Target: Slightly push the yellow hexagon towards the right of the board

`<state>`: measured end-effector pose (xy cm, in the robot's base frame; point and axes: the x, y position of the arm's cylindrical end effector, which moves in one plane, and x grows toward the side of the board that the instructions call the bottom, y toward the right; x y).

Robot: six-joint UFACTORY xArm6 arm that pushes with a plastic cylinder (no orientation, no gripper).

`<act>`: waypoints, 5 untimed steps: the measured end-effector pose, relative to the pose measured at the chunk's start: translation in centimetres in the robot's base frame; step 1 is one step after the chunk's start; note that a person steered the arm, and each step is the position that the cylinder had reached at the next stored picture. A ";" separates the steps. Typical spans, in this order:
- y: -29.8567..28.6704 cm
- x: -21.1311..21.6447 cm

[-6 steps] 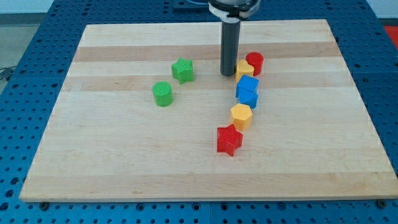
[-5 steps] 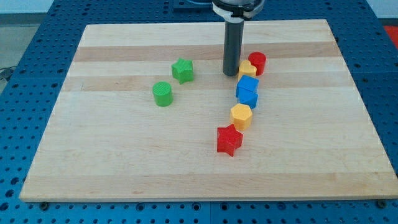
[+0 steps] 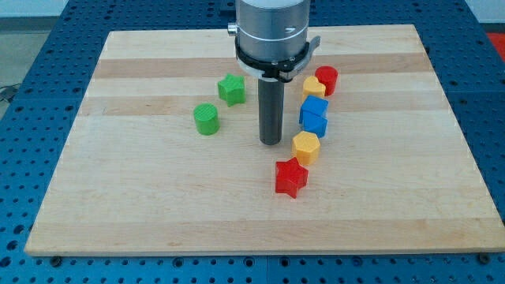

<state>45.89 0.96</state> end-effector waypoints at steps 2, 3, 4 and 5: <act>0.0 2.6; 1.0 2.6; 2.5 2.6; 2.6 2.6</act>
